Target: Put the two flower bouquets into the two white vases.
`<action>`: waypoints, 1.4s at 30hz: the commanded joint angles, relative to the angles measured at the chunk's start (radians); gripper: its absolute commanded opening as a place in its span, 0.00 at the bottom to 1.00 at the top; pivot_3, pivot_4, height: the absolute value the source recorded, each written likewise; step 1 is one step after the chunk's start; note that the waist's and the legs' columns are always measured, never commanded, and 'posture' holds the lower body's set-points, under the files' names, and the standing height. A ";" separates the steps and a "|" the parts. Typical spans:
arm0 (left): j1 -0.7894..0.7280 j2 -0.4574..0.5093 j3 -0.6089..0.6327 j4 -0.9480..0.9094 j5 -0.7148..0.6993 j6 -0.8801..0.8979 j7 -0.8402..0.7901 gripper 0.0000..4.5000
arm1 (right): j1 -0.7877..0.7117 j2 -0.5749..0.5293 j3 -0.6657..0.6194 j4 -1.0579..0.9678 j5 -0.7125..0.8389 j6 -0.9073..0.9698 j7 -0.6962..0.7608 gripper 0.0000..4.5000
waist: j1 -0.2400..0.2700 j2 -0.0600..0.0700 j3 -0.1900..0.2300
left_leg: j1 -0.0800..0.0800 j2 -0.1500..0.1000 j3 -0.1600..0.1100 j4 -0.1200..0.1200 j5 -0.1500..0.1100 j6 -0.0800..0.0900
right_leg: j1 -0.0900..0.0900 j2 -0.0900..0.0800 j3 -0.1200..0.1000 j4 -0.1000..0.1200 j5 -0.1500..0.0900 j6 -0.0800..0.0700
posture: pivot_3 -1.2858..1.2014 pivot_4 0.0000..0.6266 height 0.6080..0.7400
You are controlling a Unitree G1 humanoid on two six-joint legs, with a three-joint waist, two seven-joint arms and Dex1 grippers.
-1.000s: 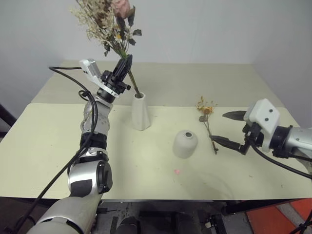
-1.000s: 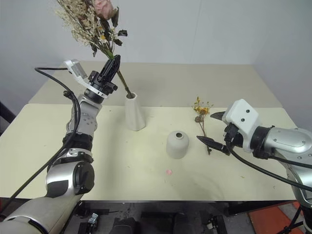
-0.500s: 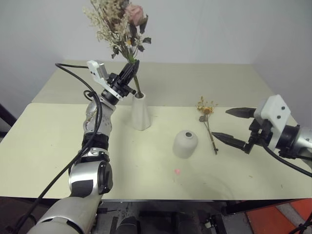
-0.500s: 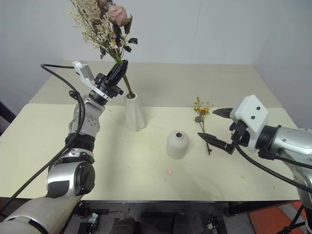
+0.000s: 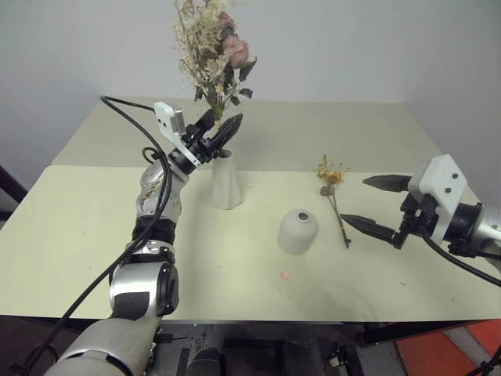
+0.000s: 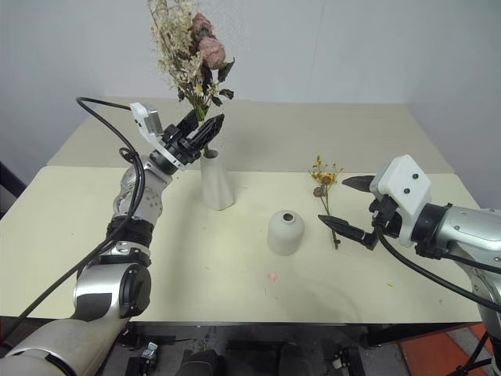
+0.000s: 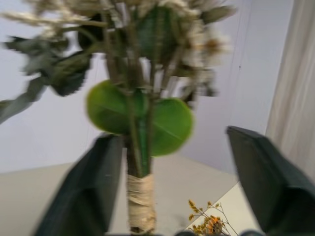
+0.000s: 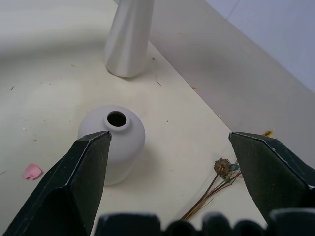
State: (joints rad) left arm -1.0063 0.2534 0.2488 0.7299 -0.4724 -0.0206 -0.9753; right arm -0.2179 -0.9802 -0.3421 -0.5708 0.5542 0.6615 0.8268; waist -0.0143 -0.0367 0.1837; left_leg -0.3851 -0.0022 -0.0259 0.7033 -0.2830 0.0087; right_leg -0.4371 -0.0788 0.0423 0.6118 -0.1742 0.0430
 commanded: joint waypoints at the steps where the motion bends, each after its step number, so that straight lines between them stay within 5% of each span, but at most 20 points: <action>1: 0.042 0.074 -0.023 -0.135 -0.024 0.119 -0.067 1.00 | 0.008 -0.018 -0.051 -0.027 0.001 -0.013 -0.001 1.00 | -0.004 0.000 0.000 | 0.000 0.000 0.000 0.000 0.000 0.000 | 0.000 0.000 0.000 0.000 0.000 0.000 | 0.52 0.24 1.00; 16: 0.236 0.396 -0.025 -0.445 0.034 0.199 -0.118 1.00 | -0.030 -0.032 -0.010 0.029 -0.022 0.010 -0.014 1.00 | -0.004 0.001 0.000 | 0.001 0.001 0.000 0.000 0.000 0.000 | 0.000 0.001 0.000 0.001 0.000 0.000 | 0.52 0.24 1.00; 25: 0.379 0.668 0.067 -0.710 -0.136 0.340 -0.319 1.00 | -0.402 -0.001 0.299 0.383 -0.098 0.298 -0.086 1.00 | -0.006 0.001 0.000 | 0.002 0.002 0.002 0.001 0.000 0.000 | -0.001 0.001 0.001 -0.001 -0.001 -0.002 | 0.52 0.24 1.00; 32: 0.478 0.699 0.062 -0.842 -0.144 0.344 -0.322 1.00 | -0.755 0.172 0.598 0.914 -0.305 0.303 -0.052 1.00 | -0.007 0.001 0.000 | 0.002 0.002 0.002 0.000 0.000 0.000 | -0.002 0.001 0.000 0.000 -0.001 -0.003 | 0.52 0.24 1.00; 42: 0.597 0.669 0.061 -0.971 -0.171 0.369 -0.271 1.00 | -0.936 0.363 0.698 1.376 -0.501 0.152 -0.022 1.00 | -0.023 0.002 0.000 | -0.005 0.002 0.001 -0.002 0.000 0.000 | -0.008 0.000 0.000 0.001 -0.001 -0.003 | 0.52 0.24 1.00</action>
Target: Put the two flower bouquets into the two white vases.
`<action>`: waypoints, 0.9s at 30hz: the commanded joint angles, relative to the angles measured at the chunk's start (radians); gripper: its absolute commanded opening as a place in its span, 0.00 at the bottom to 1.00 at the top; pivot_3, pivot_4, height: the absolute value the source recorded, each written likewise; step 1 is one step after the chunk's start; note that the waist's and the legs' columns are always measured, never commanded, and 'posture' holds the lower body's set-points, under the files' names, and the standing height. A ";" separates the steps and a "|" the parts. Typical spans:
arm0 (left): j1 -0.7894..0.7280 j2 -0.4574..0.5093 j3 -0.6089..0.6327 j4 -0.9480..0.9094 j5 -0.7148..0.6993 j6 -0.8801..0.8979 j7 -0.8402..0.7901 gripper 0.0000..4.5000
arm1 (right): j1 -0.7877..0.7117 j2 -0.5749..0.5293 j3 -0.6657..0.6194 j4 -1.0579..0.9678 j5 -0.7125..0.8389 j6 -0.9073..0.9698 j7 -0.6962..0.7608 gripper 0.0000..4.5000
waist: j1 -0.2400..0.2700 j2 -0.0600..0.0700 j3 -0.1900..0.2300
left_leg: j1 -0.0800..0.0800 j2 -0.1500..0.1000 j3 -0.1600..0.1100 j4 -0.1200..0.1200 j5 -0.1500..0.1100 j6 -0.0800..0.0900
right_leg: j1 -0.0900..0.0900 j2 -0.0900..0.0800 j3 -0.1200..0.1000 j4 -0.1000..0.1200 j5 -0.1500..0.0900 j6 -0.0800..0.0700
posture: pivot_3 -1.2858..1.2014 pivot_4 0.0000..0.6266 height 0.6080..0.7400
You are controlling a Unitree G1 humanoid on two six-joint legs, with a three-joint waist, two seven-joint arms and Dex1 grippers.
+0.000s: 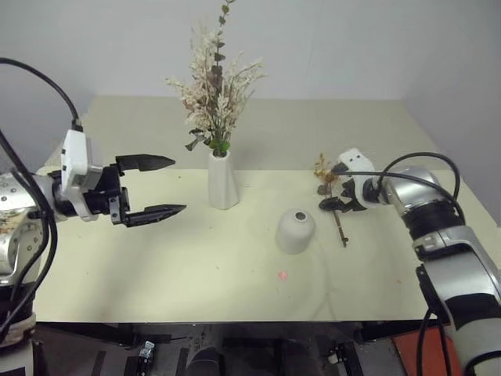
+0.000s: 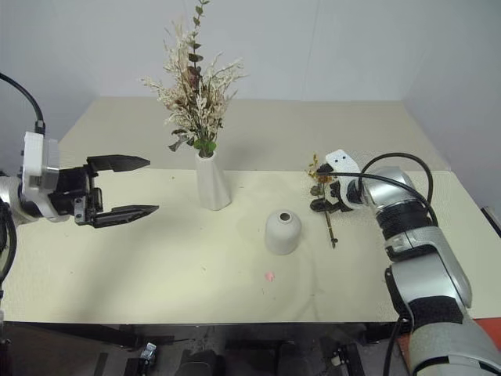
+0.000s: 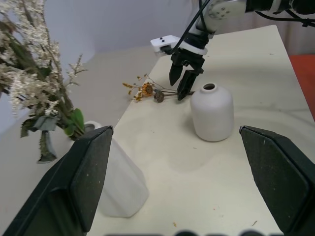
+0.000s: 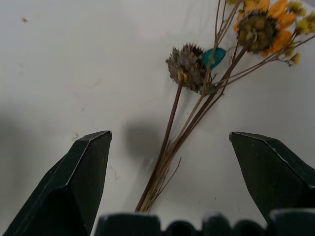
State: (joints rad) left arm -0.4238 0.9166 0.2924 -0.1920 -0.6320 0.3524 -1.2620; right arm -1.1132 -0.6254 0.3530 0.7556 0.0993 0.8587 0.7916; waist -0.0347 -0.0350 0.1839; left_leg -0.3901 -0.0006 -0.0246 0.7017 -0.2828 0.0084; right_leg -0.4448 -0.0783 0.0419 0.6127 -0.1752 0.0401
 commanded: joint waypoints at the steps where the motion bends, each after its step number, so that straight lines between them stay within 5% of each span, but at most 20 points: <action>1: 0.021 0.006 0.016 -0.054 -0.008 -0.007 0.020 1.00 | -0.050 0.019 -0.003 0.080 -0.056 -0.052 0.015 0.96 | -0.006 0.000 0.000 | 0.000 0.000 0.000 0.000 0.000 0.000 | 0.000 0.000 0.000 0.000 0.000 0.000 | 0.52 0.24 1.00; 14: 0.034 0.004 0.004 -0.070 0.011 -0.033 0.047 1.00 | -0.107 0.093 -0.071 0.245 -0.123 -0.077 0.006 0.02 | -0.018 0.000 0.000 | 0.006 0.000 0.000 -0.004 0.000 -0.001 | 0.003 0.001 0.000 0.002 0.000 0.000 | 0.52 0.24 1.00; 19: 0.031 0.009 0.006 -0.080 0.015 -0.033 0.055 1.00 | -0.080 0.080 -0.166 0.177 -0.105 -0.104 -0.098 0.01 | -0.018 0.000 0.000 | 0.006 0.000 0.000 -0.004 0.001 -0.001 | 0.003 0.001 0.000 0.002 0.000 0.000 | 0.52 0.24 1.00; 27: 0.024 0.013 0.054 -0.085 -0.054 -0.001 0.057 1.00 | 0.371 0.106 -0.548 -0.662 0.061 -0.500 -0.288 0.01 | -0.004 0.001 0.000 | 0.000 0.000 -0.001 -0.006 0.001 -0.002 | -0.004 0.000 0.000 0.003 0.000 0.000 | 0.52 0.24 1.00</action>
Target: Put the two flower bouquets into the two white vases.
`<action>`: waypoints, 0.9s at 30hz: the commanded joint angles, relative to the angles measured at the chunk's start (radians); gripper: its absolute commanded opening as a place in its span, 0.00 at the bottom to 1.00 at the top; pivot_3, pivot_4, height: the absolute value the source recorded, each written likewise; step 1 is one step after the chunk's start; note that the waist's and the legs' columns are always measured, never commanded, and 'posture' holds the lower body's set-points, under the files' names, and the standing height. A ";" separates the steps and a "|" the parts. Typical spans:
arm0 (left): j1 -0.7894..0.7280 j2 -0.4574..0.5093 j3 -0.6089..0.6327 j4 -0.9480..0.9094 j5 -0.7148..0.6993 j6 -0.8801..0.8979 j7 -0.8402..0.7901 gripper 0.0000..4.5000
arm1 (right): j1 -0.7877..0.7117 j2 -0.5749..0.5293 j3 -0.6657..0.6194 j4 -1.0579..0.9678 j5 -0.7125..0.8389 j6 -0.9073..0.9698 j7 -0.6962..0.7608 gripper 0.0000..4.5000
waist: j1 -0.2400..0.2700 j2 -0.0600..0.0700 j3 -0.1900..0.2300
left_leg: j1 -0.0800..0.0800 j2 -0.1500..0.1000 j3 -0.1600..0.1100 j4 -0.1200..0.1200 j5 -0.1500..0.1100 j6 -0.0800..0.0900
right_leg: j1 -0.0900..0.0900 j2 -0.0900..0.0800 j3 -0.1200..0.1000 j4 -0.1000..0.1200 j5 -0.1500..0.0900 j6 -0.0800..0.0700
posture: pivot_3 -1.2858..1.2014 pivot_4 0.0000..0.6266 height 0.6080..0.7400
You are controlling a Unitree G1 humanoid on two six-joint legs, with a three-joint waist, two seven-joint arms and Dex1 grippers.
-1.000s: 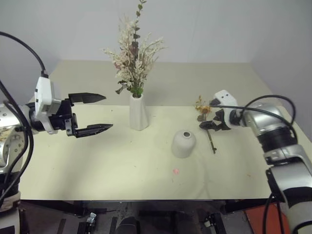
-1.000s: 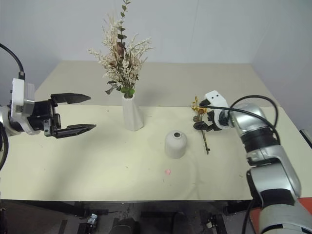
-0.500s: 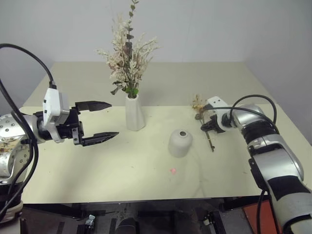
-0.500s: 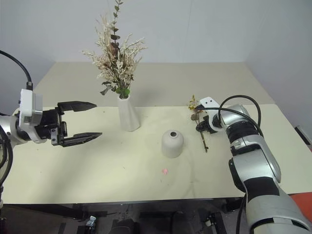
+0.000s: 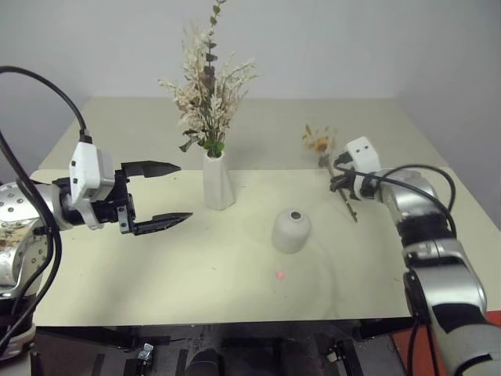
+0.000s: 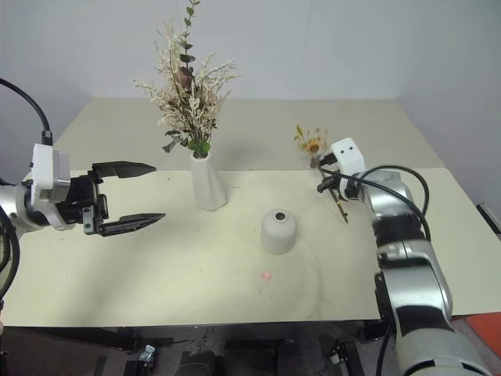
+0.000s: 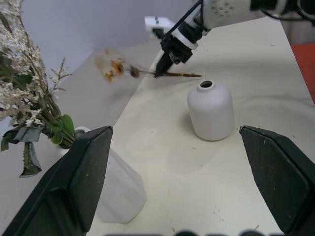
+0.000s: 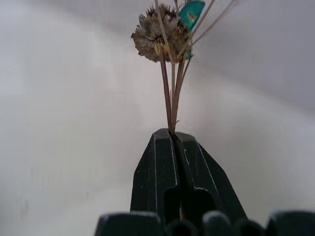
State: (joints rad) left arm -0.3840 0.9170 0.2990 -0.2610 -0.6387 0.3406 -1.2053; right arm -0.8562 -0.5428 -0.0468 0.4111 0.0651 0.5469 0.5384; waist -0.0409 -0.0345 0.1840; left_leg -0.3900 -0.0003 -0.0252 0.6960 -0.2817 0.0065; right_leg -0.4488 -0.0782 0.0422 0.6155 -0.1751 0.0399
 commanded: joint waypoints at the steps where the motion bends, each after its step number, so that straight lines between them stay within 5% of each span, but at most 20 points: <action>1: -0.017 0.018 0.046 -0.011 -0.051 0.014 -0.007 1.00 | 0.171 0.051 -0.201 -0.420 0.151 -0.199 -0.041 0.01 | 0.002 0.000 0.000 | -0.001 0.000 0.000 0.000 0.000 0.000 | -0.001 0.000 0.000 0.000 0.000 0.000 | 0.52 0.24 1.00; 11: -0.024 0.041 0.016 0.030 -0.035 0.012 -0.033 1.00 | 0.325 0.240 -0.179 -0.910 0.245 -0.104 -0.244 0.01 | -0.008 0.000 0.000 | 0.009 0.001 0.001 0.001 0.001 -0.002 | 0.002 0.002 0.003 0.009 -0.002 -0.004 | 0.52 0.24 1.00; 27: 0.000 0.057 0.052 -0.023 -0.057 0.072 0.003 1.00 | 0.421 0.371 -0.127 -0.973 0.416 -0.126 -0.255 0.01 | -0.005 0.000 0.000 | 0.019 0.002 0.001 -0.001 0.001 -0.002 | 0.010 0.002 0.002 0.009 -0.006 -0.006 | 0.52 0.24 1.00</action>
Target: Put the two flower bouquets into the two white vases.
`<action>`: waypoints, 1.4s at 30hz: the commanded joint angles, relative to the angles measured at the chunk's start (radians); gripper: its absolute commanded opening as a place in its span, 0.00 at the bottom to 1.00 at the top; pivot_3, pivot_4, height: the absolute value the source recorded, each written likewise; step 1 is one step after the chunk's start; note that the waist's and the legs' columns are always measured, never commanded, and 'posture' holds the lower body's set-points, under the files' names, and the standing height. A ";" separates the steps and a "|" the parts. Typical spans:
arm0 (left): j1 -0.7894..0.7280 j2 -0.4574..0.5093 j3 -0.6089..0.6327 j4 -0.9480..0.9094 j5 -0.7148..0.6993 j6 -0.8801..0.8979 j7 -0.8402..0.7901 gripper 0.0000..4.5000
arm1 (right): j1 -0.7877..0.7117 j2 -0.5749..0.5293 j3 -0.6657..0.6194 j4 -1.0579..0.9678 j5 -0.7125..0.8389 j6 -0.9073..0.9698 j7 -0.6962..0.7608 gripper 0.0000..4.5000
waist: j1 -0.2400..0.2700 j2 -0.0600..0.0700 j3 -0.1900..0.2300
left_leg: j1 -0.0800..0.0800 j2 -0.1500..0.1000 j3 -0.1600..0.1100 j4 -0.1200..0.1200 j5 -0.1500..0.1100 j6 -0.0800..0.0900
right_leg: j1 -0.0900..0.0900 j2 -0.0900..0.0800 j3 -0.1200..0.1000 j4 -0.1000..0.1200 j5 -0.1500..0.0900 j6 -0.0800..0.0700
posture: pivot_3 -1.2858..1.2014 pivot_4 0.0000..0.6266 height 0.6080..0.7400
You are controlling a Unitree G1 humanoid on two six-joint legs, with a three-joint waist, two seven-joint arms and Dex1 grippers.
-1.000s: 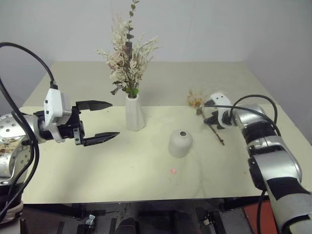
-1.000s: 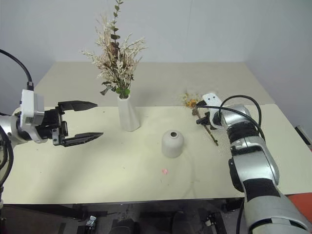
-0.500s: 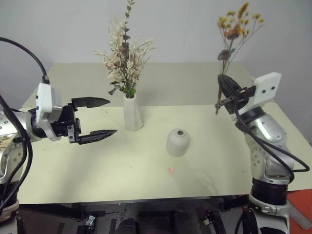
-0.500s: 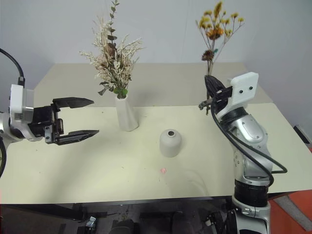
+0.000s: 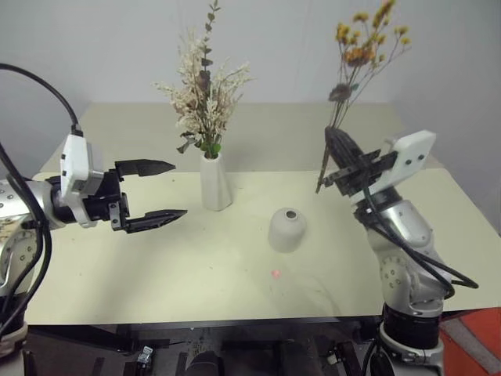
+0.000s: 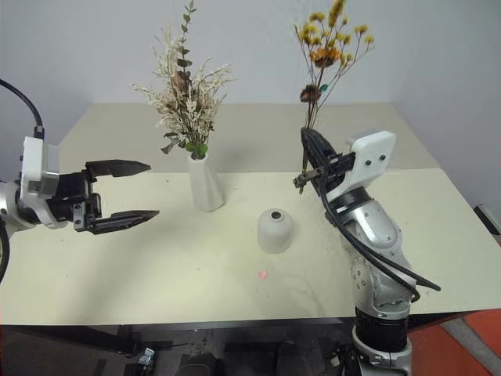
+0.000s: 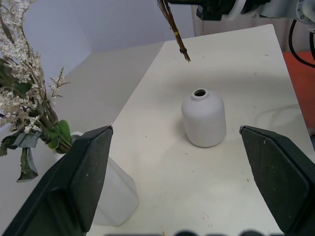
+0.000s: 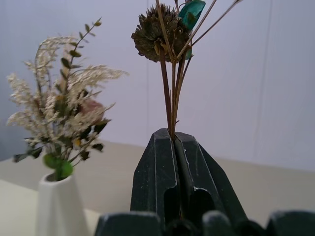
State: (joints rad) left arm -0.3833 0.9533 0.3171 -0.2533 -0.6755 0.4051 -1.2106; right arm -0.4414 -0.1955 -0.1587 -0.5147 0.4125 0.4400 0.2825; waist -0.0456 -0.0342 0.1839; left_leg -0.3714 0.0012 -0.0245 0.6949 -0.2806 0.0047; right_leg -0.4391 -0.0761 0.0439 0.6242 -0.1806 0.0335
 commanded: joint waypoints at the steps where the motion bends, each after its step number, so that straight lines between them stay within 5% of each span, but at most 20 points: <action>1: -0.001 0.021 0.034 -0.032 -0.020 0.009 0.010 1.00 | 0.013 0.031 -0.011 -0.048 0.075 -0.024 0.000 0.01 | 0.000 0.000 0.000 | 0.000 0.000 0.000 0.000 0.000 0.000 | 0.000 0.000 0.000 0.000 0.000 0.000 | 0.52 0.24 1.00; 42: 0.008 0.022 0.043 -0.016 0.002 -0.015 -0.005 1.00 | 0.138 0.076 0.130 0.077 0.014 -0.187 0.049 0.01 | 0.000 0.000 0.000 | 0.001 0.000 0.000 -0.001 0.000 0.000 | 0.000 0.000 0.000 0.000 -0.001 0.000 | 0.52 0.24 1.00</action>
State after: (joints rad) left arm -0.3722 0.9616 0.3334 -0.2494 -0.6713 0.4137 -1.2180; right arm -0.2994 -0.1162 -0.0278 -0.4177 0.4311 0.2894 0.3253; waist -0.0451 -0.0340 0.1841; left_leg -0.3706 0.0017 -0.0247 0.6939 -0.2806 0.0047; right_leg -0.4391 -0.0757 0.0434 0.6241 -0.1821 0.0331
